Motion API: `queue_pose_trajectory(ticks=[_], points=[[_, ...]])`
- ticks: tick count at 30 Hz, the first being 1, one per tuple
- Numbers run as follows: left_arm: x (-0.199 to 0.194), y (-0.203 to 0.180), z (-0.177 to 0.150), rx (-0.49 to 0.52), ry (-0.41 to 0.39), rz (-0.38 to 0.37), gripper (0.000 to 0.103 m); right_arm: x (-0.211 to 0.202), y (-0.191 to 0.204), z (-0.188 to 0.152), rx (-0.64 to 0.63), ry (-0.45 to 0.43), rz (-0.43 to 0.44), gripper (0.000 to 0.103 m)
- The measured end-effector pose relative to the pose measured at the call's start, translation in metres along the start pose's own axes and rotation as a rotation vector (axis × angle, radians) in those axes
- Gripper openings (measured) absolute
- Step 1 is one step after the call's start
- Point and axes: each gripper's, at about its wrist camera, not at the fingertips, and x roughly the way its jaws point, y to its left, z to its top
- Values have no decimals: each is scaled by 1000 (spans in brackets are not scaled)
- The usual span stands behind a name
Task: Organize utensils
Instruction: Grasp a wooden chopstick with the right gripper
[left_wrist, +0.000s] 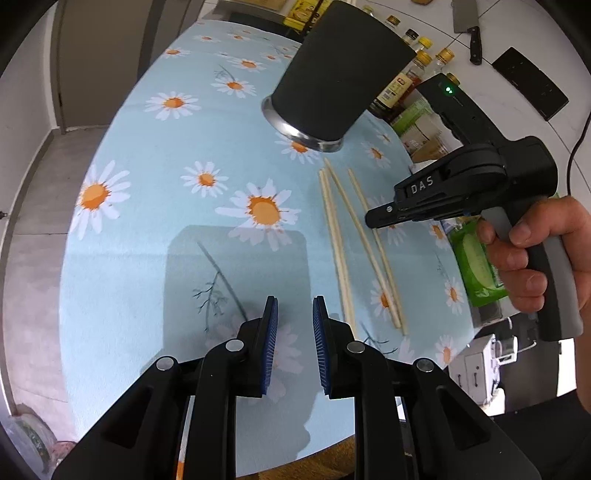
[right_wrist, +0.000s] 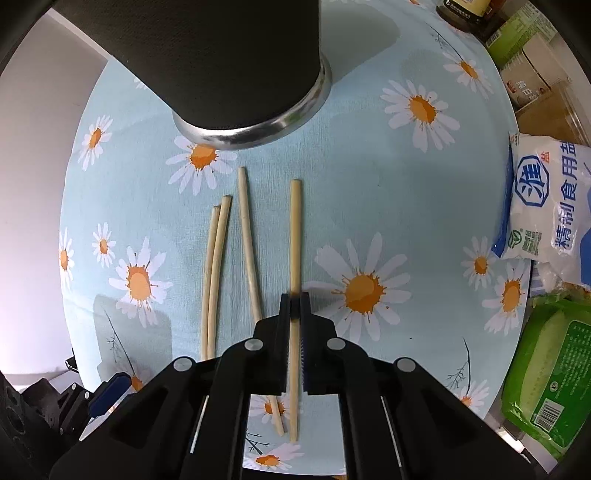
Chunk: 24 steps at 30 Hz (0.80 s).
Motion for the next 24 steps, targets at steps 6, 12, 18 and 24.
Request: queue_pose_trajectory(ticks=[6, 12, 18, 24], points=[[10, -9, 13, 48, 39, 3, 19, -14, -20, -7, 23, -21, 35, 6], [22, -16, 24, 36, 78, 29, 18, -37, -43, -25, 10, -73, 130, 6], [35, -30, 41, 38, 107, 55, 18, -64, -55, -37, -26, -120, 220, 6], [50, -42, 54, 47, 137, 101, 16, -84, -75, -41, -53, -155, 283, 6]])
